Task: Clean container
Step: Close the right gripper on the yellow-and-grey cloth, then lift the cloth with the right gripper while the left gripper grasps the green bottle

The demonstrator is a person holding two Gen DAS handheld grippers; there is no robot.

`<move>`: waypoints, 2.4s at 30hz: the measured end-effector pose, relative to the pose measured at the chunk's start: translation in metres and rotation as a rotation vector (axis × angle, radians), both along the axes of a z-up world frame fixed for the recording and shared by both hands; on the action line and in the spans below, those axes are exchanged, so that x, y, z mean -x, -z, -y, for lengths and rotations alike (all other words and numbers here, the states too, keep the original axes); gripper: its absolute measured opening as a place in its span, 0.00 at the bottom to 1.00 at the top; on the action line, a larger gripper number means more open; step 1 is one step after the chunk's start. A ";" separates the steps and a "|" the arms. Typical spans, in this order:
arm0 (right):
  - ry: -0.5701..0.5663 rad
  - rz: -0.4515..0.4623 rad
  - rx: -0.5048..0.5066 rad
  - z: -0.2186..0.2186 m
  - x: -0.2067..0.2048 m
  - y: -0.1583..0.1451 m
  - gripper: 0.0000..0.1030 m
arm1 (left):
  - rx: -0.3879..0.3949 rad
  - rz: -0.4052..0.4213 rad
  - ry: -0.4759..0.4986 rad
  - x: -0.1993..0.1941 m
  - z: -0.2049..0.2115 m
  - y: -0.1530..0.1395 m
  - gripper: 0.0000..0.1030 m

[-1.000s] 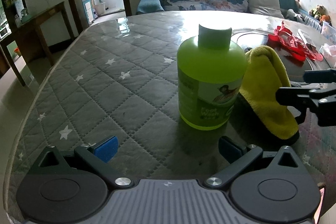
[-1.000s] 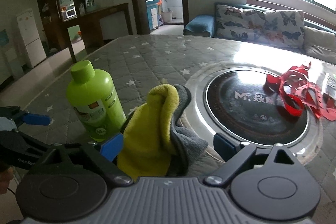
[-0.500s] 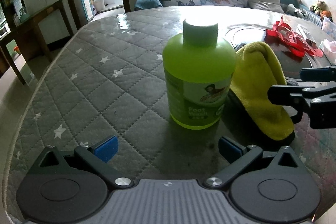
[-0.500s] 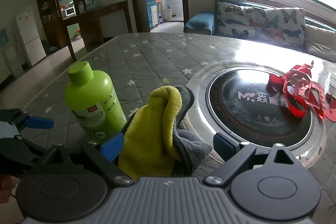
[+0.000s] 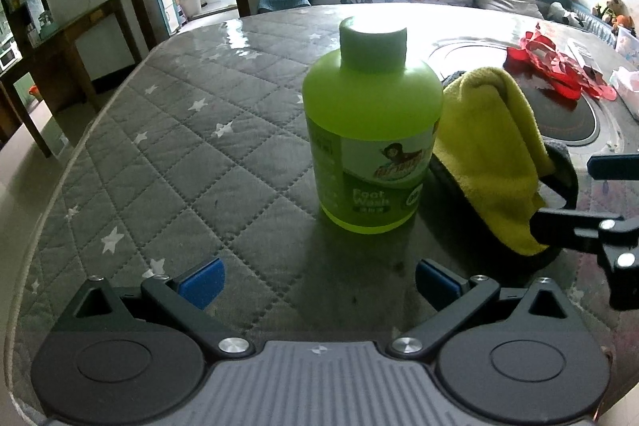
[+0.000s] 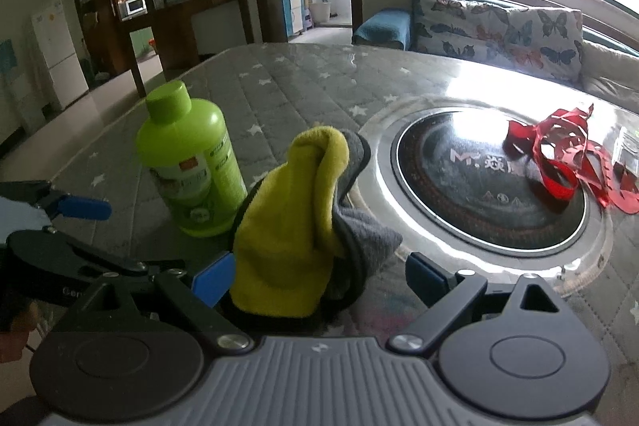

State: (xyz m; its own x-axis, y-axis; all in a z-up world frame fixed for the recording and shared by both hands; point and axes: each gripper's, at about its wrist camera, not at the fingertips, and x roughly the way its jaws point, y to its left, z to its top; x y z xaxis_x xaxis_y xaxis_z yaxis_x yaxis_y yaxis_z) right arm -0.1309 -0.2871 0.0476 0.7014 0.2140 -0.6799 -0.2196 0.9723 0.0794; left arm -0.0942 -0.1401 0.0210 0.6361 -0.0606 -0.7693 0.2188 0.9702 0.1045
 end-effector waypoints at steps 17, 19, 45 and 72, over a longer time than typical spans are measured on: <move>-0.001 -0.040 -0.003 -0.003 0.005 0.002 0.92 | -0.022 -0.020 0.007 0.000 0.004 0.005 1.00; 0.001 -0.041 -0.004 -0.003 0.005 0.003 0.92 | -0.026 -0.020 0.007 -0.001 0.005 0.006 1.00; -0.010 0.017 -0.030 0.011 -0.029 -0.006 0.87 | -0.027 0.018 -0.001 -0.013 0.003 -0.005 1.00; -0.036 -0.007 -0.225 0.015 -0.077 -0.013 0.30 | -0.026 0.071 0.062 -0.018 -0.003 -0.018 1.00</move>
State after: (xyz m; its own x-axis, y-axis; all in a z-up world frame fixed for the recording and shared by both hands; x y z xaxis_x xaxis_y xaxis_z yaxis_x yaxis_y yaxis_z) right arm -0.0540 -0.3024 0.0607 0.6859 0.3859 -0.6170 -0.2526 0.9214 0.2954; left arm -0.0762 -0.1373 0.0394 0.6850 -0.0827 -0.7239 0.2699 0.9517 0.1466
